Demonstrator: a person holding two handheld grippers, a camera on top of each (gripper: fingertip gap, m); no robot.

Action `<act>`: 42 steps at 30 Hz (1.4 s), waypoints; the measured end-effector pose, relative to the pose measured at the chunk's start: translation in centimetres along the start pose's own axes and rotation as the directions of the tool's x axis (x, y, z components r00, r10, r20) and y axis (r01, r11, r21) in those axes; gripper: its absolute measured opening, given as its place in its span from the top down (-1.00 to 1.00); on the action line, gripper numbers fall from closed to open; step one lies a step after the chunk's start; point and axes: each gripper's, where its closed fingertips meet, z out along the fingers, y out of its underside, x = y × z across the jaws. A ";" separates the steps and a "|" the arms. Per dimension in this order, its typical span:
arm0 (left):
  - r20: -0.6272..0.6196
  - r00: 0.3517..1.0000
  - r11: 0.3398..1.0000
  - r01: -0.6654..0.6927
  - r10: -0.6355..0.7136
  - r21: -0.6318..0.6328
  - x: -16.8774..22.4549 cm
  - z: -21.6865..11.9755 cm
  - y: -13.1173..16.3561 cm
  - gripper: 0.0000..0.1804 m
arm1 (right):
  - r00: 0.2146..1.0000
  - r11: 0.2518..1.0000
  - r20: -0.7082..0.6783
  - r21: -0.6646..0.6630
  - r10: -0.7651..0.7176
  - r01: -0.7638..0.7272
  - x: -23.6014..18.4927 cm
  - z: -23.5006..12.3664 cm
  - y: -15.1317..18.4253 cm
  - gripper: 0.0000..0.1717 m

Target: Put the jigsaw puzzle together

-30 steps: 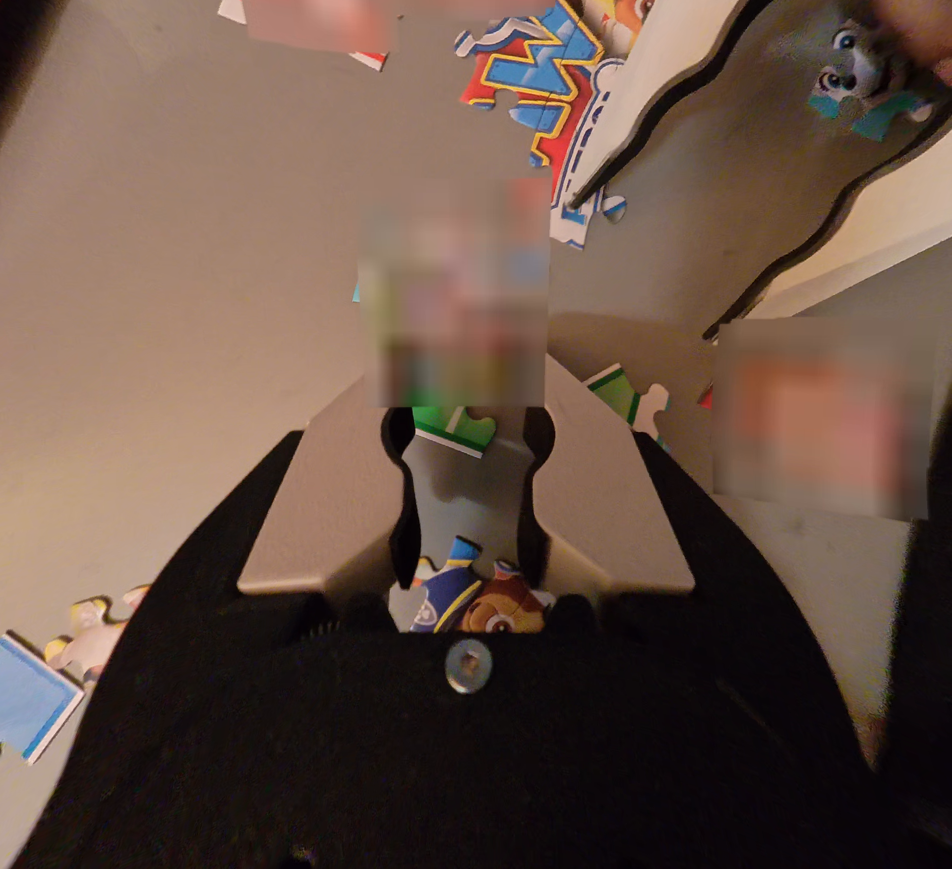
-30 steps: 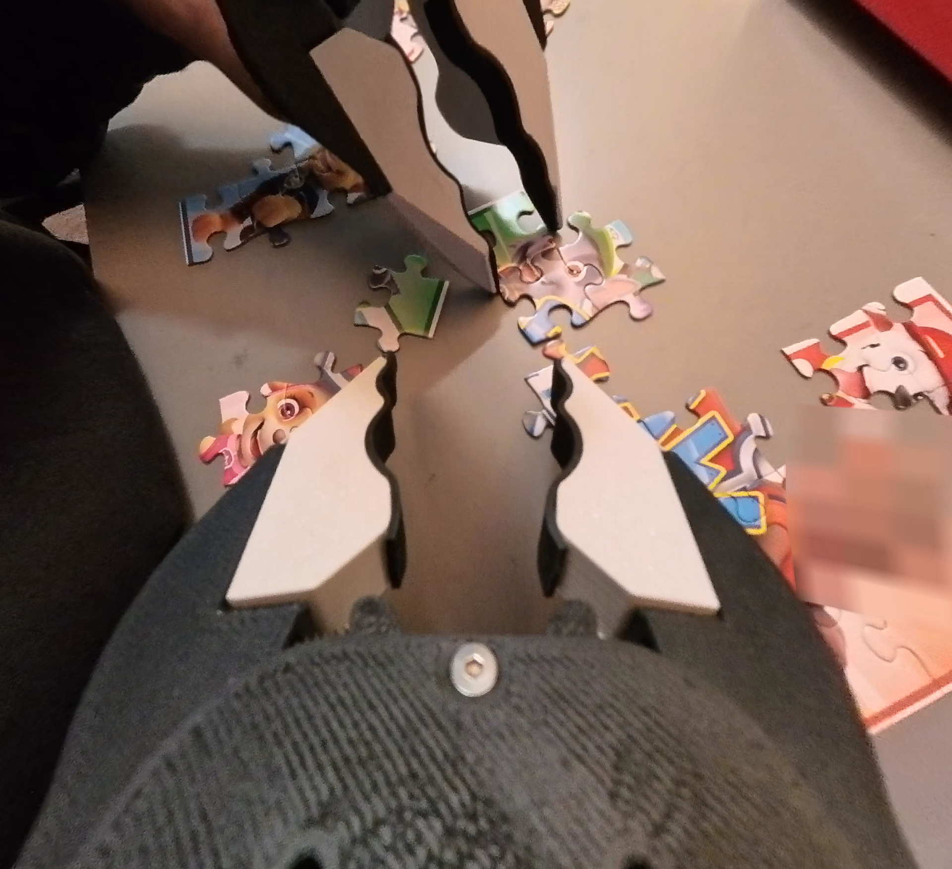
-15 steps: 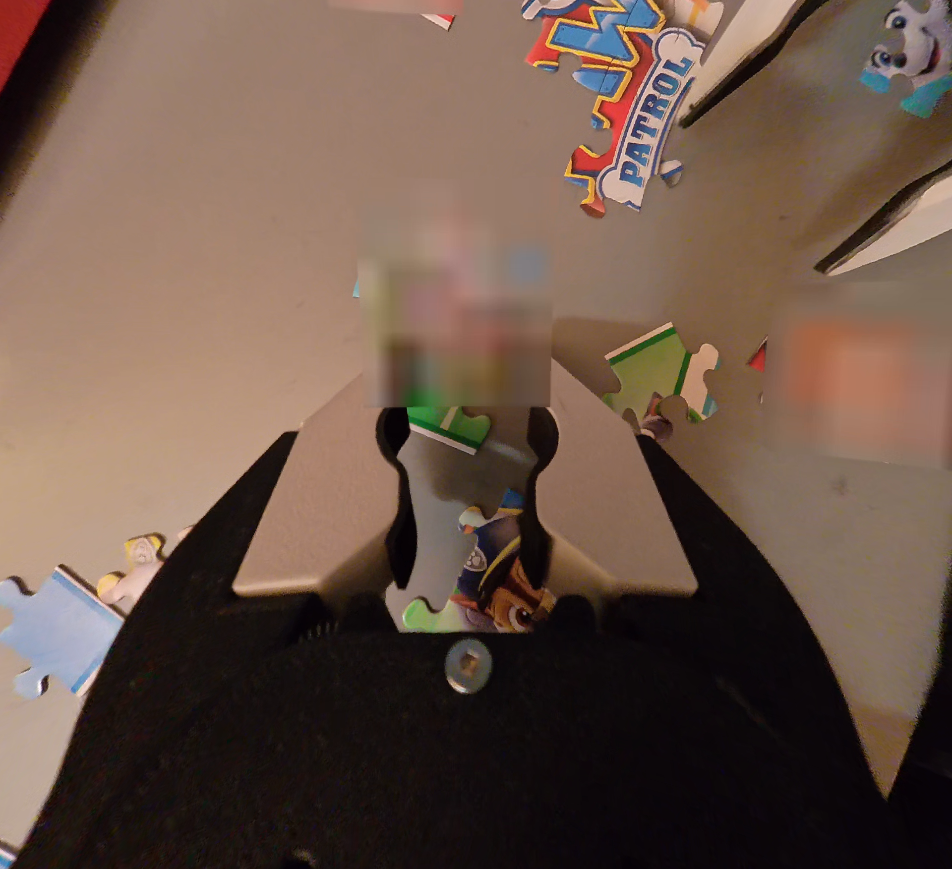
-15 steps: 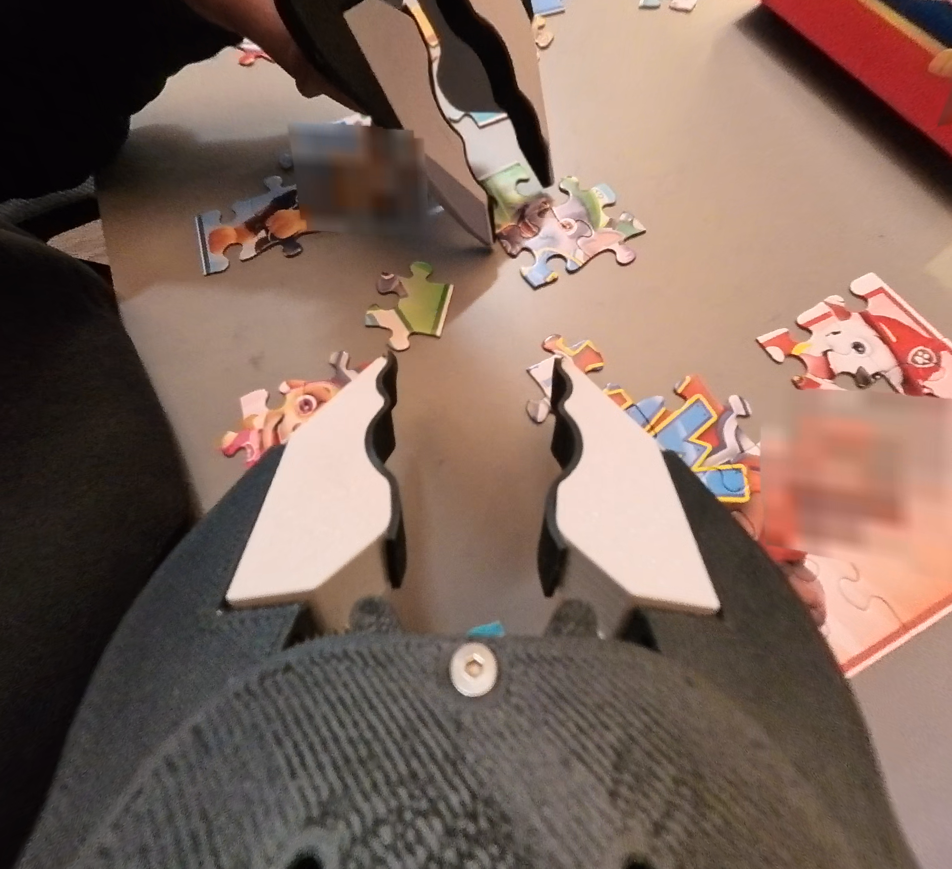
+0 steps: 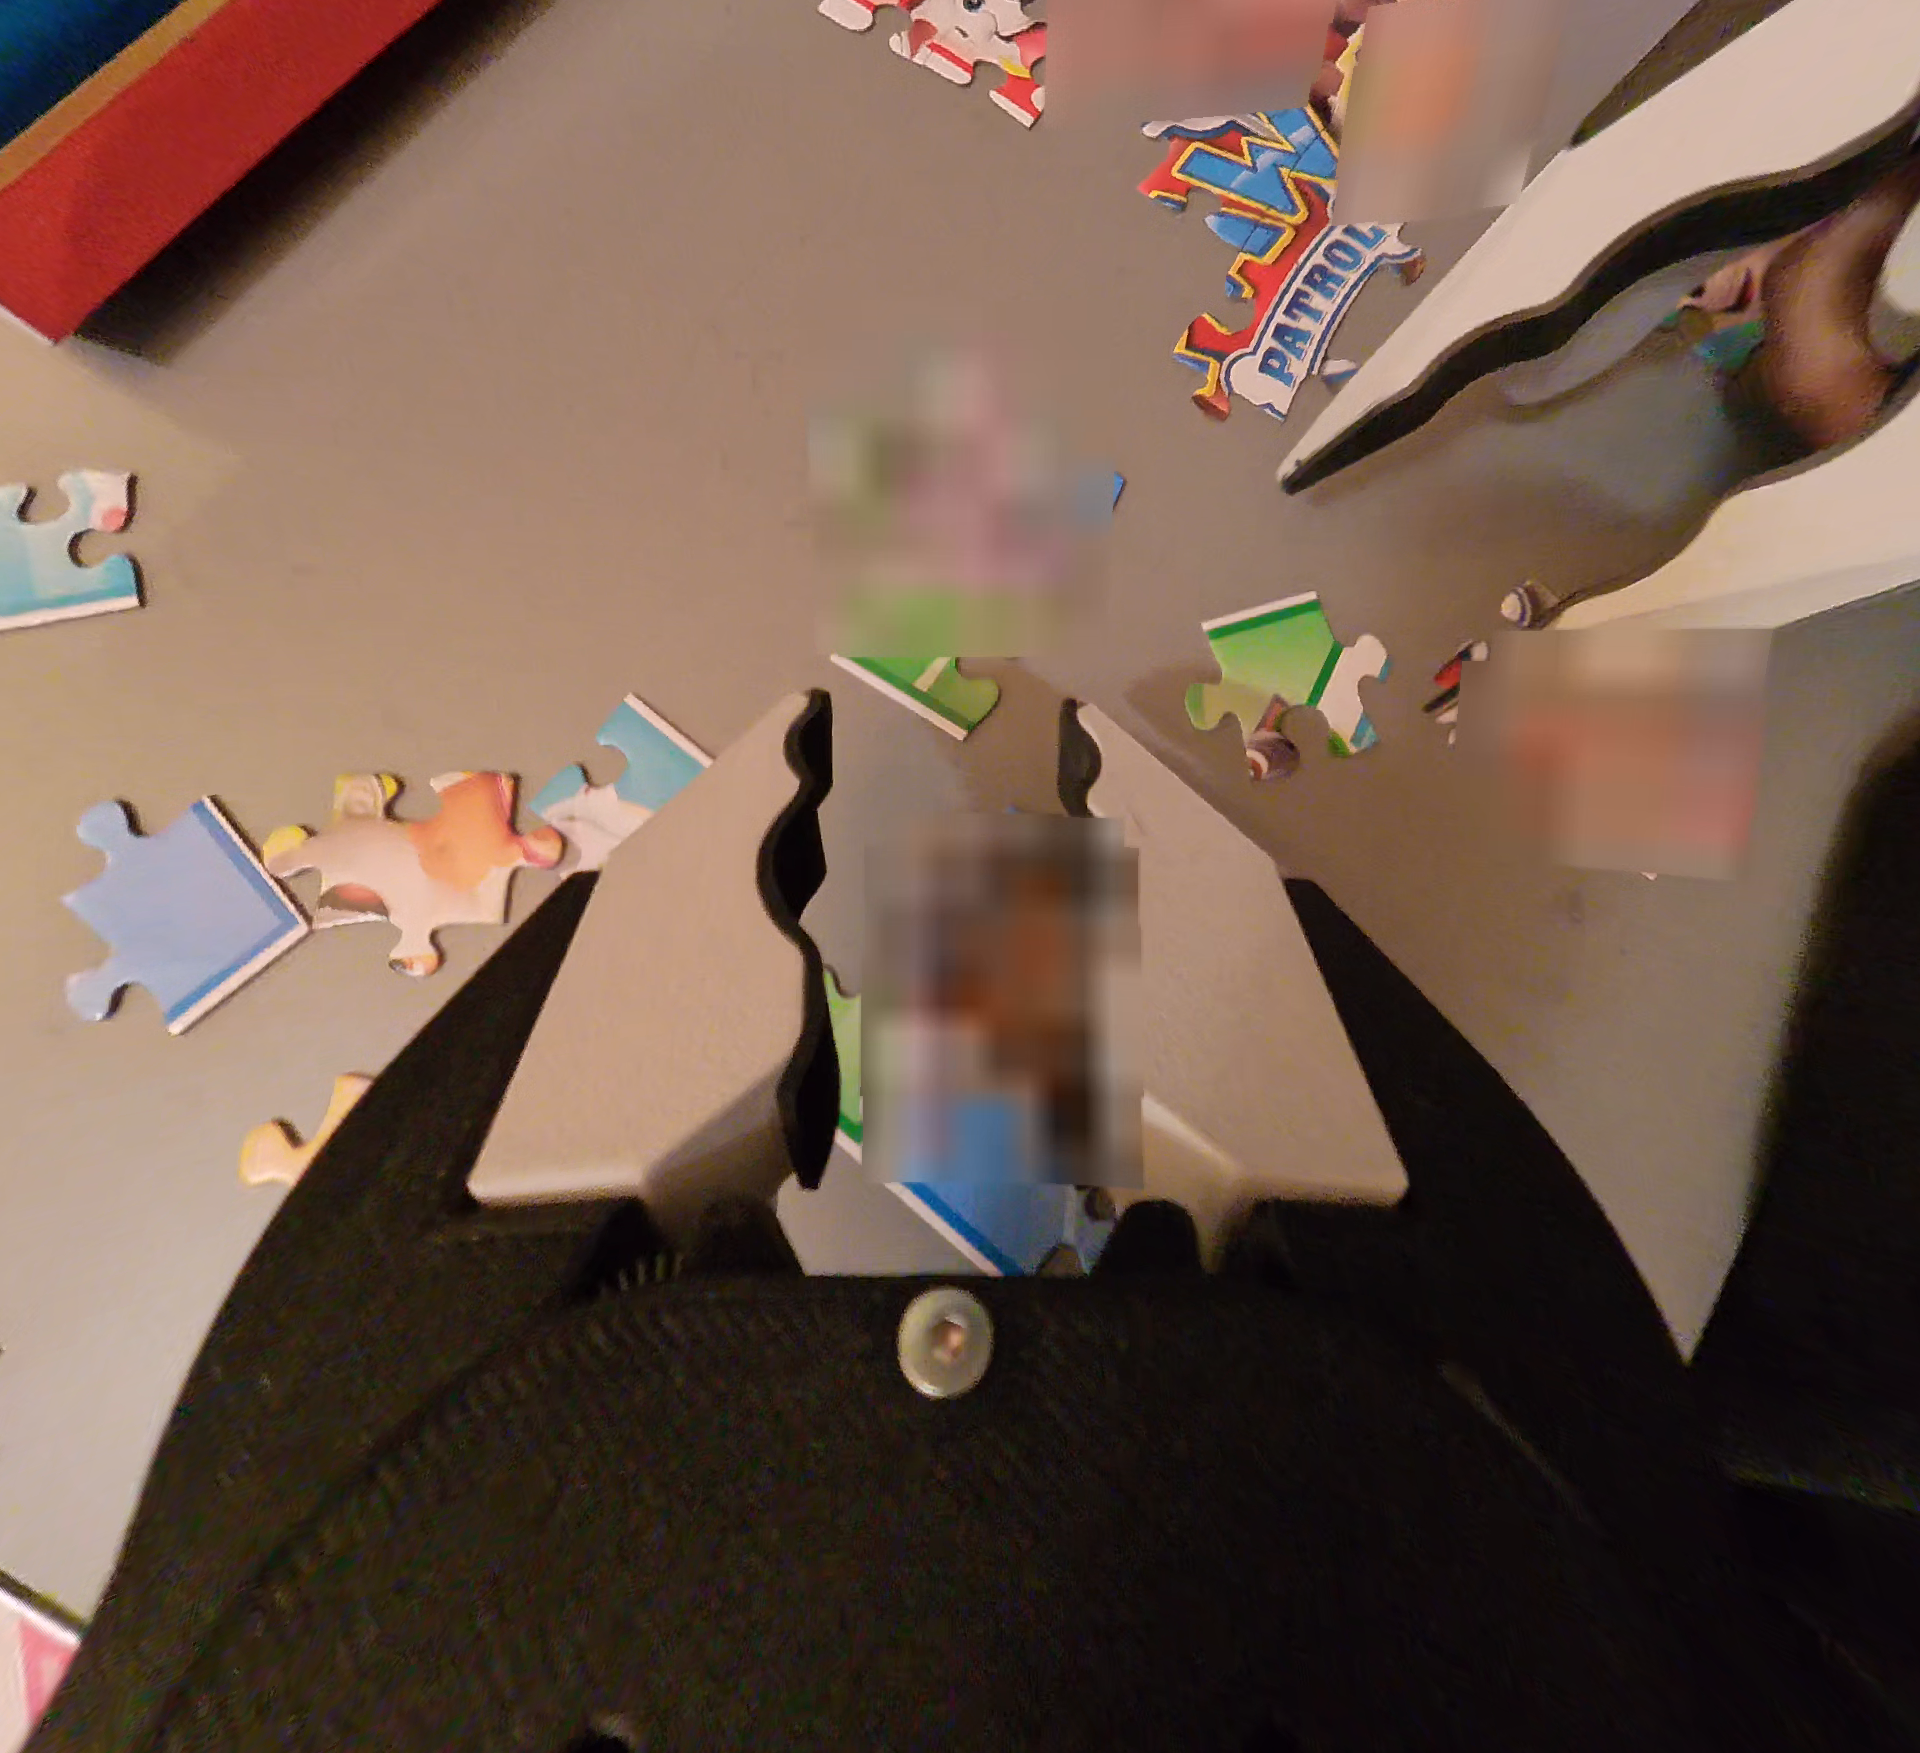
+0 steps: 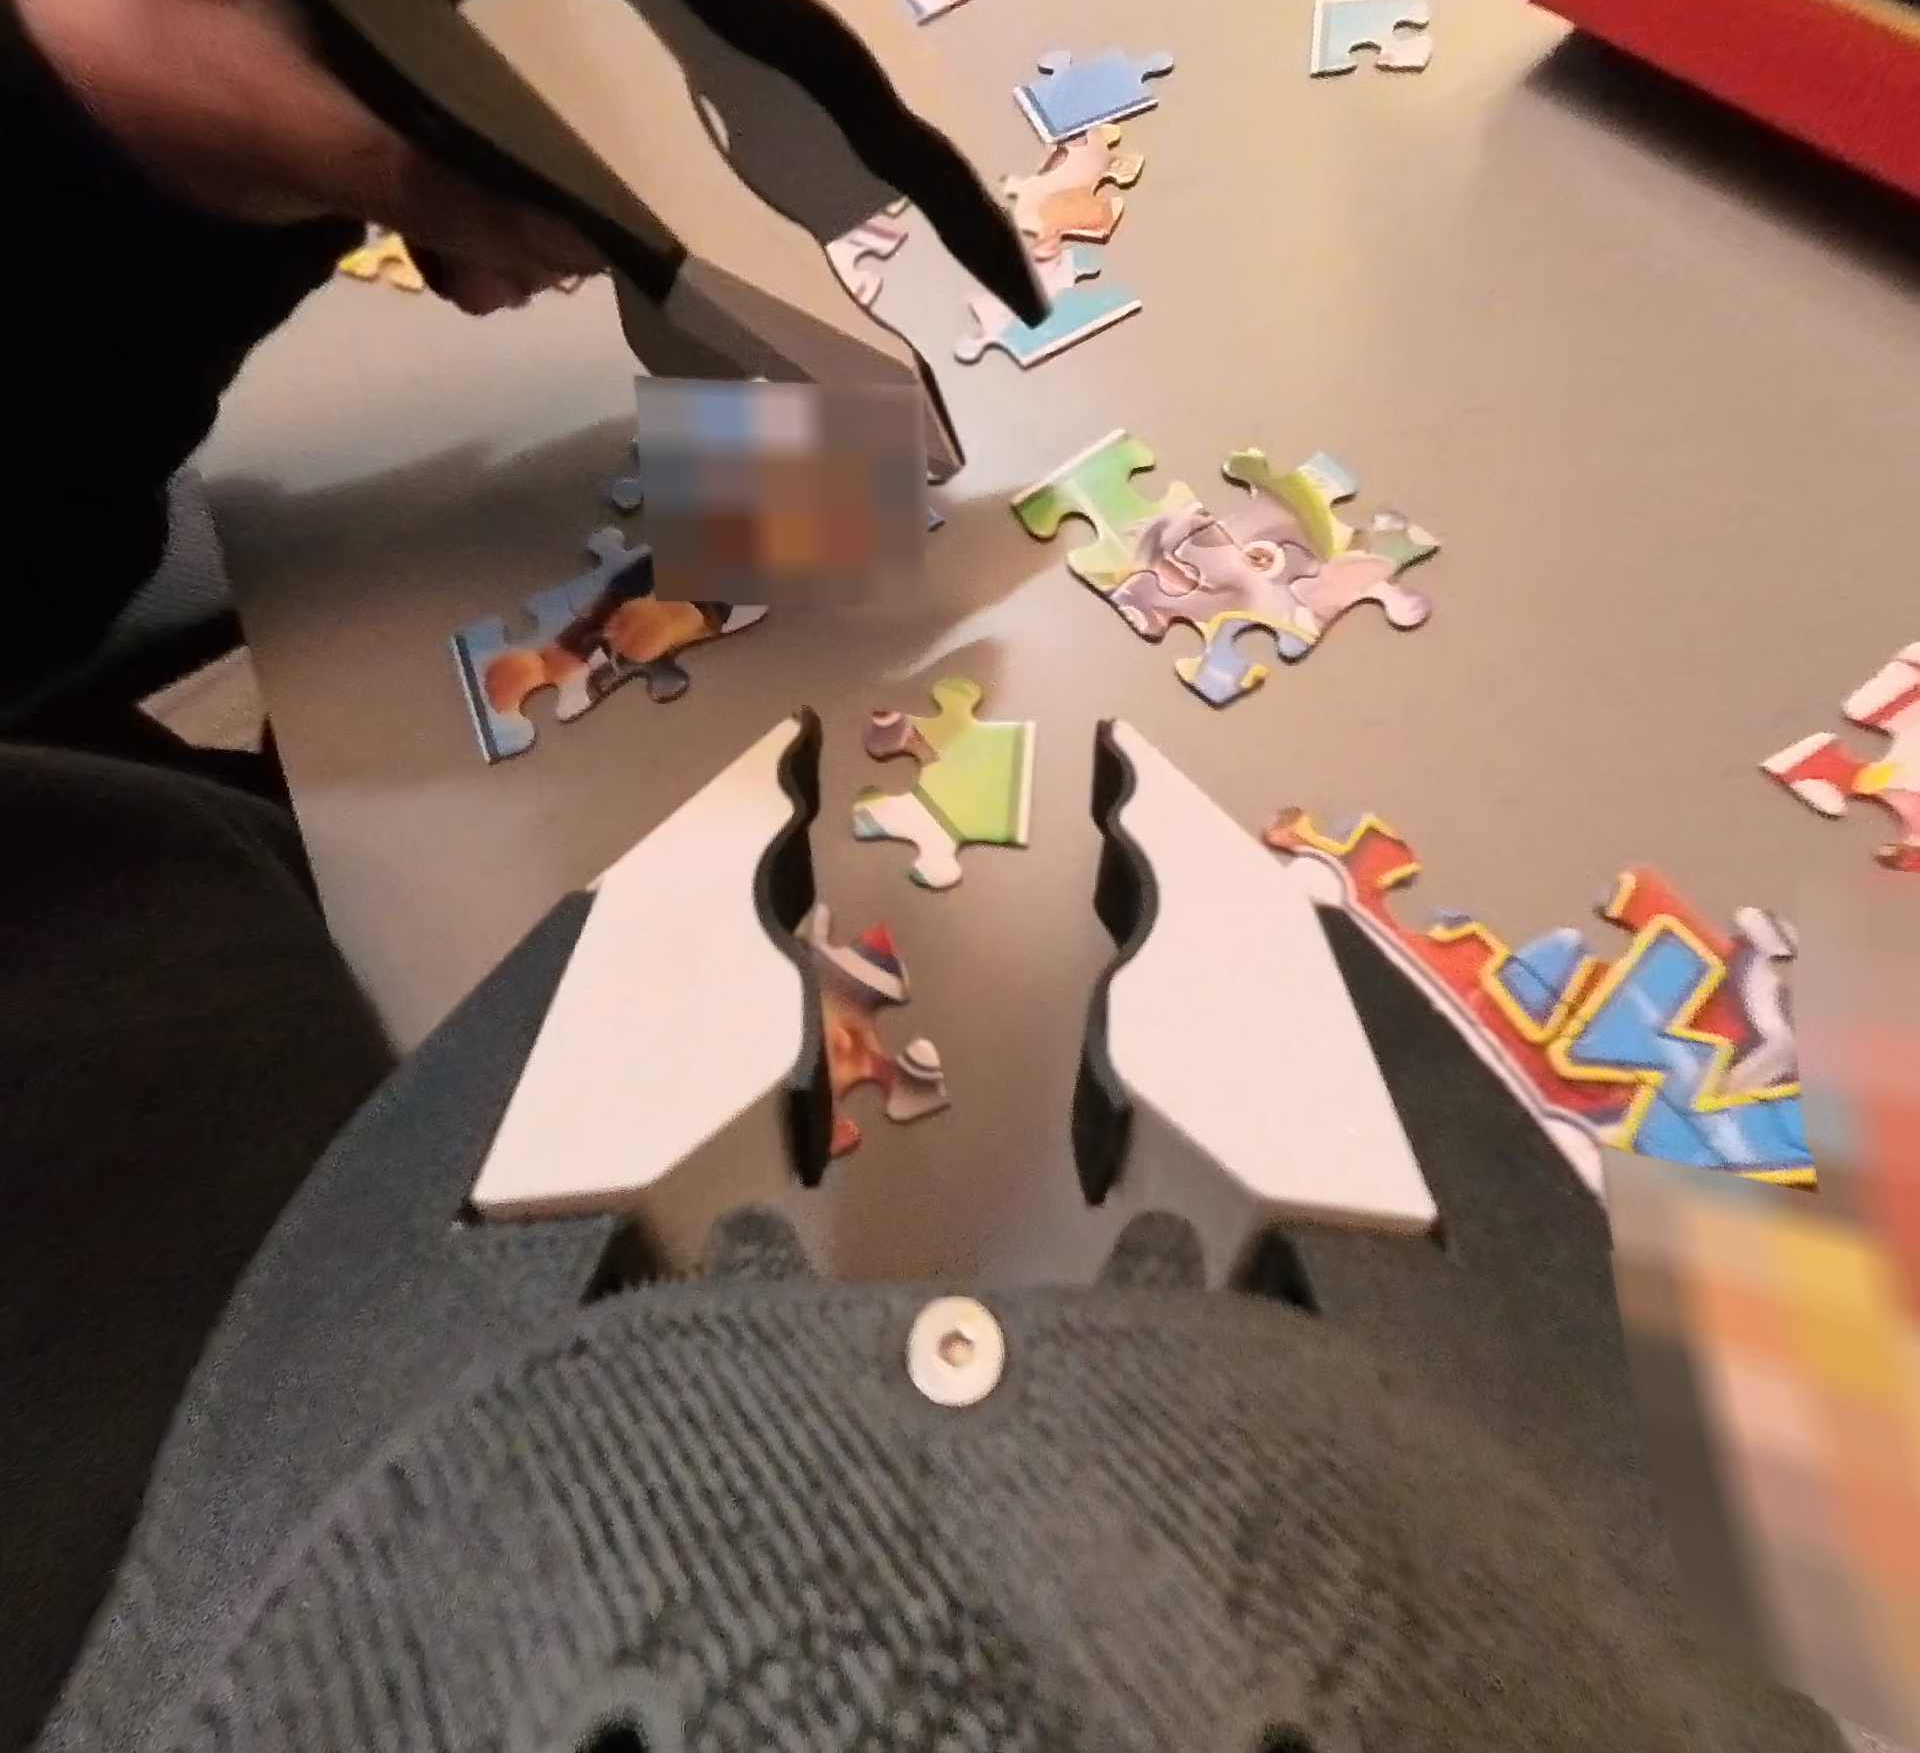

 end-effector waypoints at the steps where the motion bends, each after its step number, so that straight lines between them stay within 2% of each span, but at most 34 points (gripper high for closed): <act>1: -0.001 1.000 1.000 0.006 -0.006 0.006 0.1 -0.2 0.1 0.54 | 1.000 1.000 0.001 -0.008 0.017 -0.017 -0.1 0.3 0.1 0.39; 7: -0.035 0.999 0.999 0.019 -0.018 0.033 0.7 -0.5 0.5 0.54 | 0.994 0.991 -0.100 -0.129 -0.035 0.022 0.4 1.8 2.0 0.40; 10: -0.053 0.999 0.999 0.013 -0.011 0.043 1.1 -0.4 0.4 0.53 | 0.984 0.985 -0.151 -0.159 -0.092 0.067 0.7 1.9 2.1 0.51; 14: -0.070 0.998 0.998 0.008 -0.004 0.060 1.4 -0.4 0.1 0.53 | 0.987 0.984 -0.130 -0.166 -0.095 0.073 0.3 2.0 2.1 0.73; 27: -0.098 0.995 0.997 0.022 -0.014 0.079 1.7 -0.6 0.5 0.53 | 0.996 0.985 -0.073 -0.167 -0.060 0.047 0.2 1.8 2.1 0.74; 35: -0.110 0.994 0.996 0.022 -0.013 0.086 1.9 -0.6 0.3 0.53 | 0.999 0.999 0.024 -0.040 0.022 -0.021 0.8 0.2 -0.2 0.75; 38: -0.119 0.993 0.996 0.016 -0.006 0.084 2.2 -0.5 0.2 0.53 | 0.998 0.998 0.015 -0.015 -0.058 0.058 3.2 -1.0 -1.4 0.75; 40: -0.126 0.992 0.996 0.009 0.002 0.087 2.5 -0.3 0.0 0.54 | 0.985 0.984 0.025 -0.033 -0.173 0.173 4.9 -1.4 -1.8 1.00; 42: -0.132 0.991 0.996 0.000 0.012 0.090 2.8 -0.2 -0.3 0.54 | 0.958 0.956 0.055 -0.069 -0.281 0.285 6.3 -1.1 -1.7 0.97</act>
